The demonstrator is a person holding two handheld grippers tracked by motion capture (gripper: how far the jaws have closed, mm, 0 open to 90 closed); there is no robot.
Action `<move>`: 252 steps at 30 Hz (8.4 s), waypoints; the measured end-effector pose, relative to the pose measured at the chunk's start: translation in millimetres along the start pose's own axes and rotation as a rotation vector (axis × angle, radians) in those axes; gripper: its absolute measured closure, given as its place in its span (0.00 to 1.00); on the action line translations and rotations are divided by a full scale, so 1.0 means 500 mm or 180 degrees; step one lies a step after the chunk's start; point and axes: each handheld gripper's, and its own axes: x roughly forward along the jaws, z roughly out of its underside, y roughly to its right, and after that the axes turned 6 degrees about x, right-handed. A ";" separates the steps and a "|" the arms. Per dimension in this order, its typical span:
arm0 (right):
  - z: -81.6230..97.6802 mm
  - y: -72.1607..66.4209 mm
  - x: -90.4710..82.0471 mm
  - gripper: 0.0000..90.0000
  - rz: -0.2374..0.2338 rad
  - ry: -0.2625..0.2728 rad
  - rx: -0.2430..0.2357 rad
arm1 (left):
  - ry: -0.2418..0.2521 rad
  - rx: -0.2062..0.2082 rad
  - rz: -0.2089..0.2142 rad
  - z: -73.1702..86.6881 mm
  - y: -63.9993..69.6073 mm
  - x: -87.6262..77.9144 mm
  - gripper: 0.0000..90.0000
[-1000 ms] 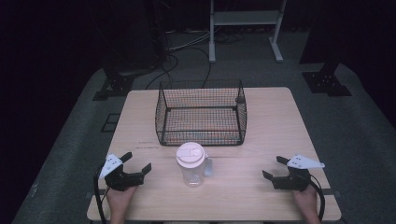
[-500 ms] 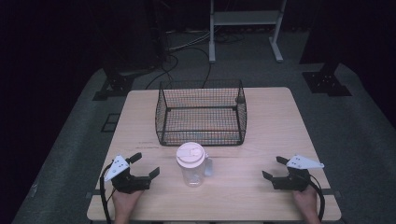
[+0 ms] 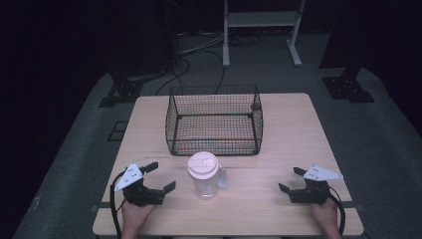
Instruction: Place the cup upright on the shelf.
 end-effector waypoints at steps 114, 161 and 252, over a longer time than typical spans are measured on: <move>0.001 0.003 -0.004 0.14 -0.0087 0.0064 0.0046 | -0.1090 0.0810 0.1152 -0.178 0.082 0.190 0.05; 0.001 0.006 -0.005 0.14 -0.0100 0.0103 0.0069 | -0.1121 0.0911 0.1243 -0.381 0.071 0.231 0.06; 0.001 0.017 -0.012 0.14 -0.0181 0.0224 0.0205 | -0.1779 0.0473 0.0491 -0.463 -0.104 0.505 0.06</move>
